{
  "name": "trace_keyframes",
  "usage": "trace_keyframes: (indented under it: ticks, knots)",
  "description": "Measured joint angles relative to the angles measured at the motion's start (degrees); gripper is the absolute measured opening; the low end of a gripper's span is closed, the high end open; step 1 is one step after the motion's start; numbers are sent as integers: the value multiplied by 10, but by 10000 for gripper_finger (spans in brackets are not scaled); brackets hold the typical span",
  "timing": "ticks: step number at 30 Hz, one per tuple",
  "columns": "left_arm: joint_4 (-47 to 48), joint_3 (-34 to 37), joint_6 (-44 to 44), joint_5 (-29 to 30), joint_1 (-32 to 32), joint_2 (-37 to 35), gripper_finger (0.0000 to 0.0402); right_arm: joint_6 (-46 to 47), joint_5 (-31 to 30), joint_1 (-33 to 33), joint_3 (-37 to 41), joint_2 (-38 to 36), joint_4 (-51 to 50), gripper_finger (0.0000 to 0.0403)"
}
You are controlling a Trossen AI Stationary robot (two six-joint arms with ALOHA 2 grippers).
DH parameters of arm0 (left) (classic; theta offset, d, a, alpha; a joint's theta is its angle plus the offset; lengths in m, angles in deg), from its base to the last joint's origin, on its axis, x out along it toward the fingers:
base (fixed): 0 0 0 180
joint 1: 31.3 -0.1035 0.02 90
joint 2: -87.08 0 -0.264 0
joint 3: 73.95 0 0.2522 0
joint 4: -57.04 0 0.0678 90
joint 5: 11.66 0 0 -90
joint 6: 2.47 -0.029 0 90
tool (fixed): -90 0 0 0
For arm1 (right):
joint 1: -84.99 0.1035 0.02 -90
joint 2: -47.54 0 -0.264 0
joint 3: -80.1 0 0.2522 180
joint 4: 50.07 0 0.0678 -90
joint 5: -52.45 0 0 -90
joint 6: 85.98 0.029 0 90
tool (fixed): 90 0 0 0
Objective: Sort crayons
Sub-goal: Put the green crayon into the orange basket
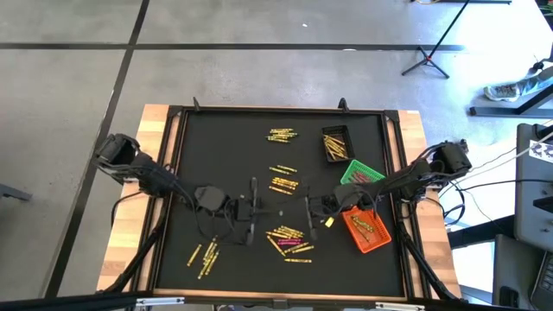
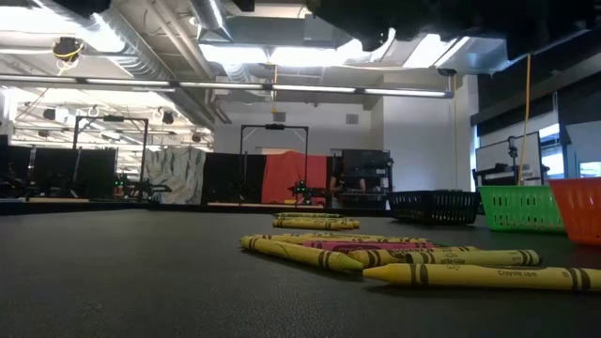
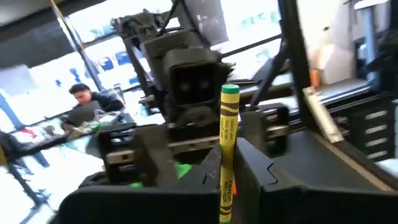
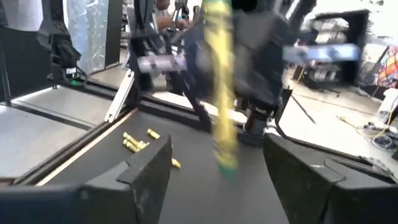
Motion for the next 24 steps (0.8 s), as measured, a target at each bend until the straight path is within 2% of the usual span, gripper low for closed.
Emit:
trace_keyframes:
  ticks: [8,16,18,20,24]
  knots:
    - [7,0,-4,-18,-23,0,7,-29,-2,0,-30,11,-6,158]
    - [11,0,-2,-19,-18,0,7,-56,-18,0,-30,11,-17,22]
    - [11,0,-2,-17,-14,0,7,-66,-22,0,-31,11,-21,14]
    - [12,0,-2,-14,-11,1,10,-69,-35,0,-31,5,-36,25]
    - [19,0,-3,7,-5,-4,41,-56,-55,0,-42,-12,-104,30]
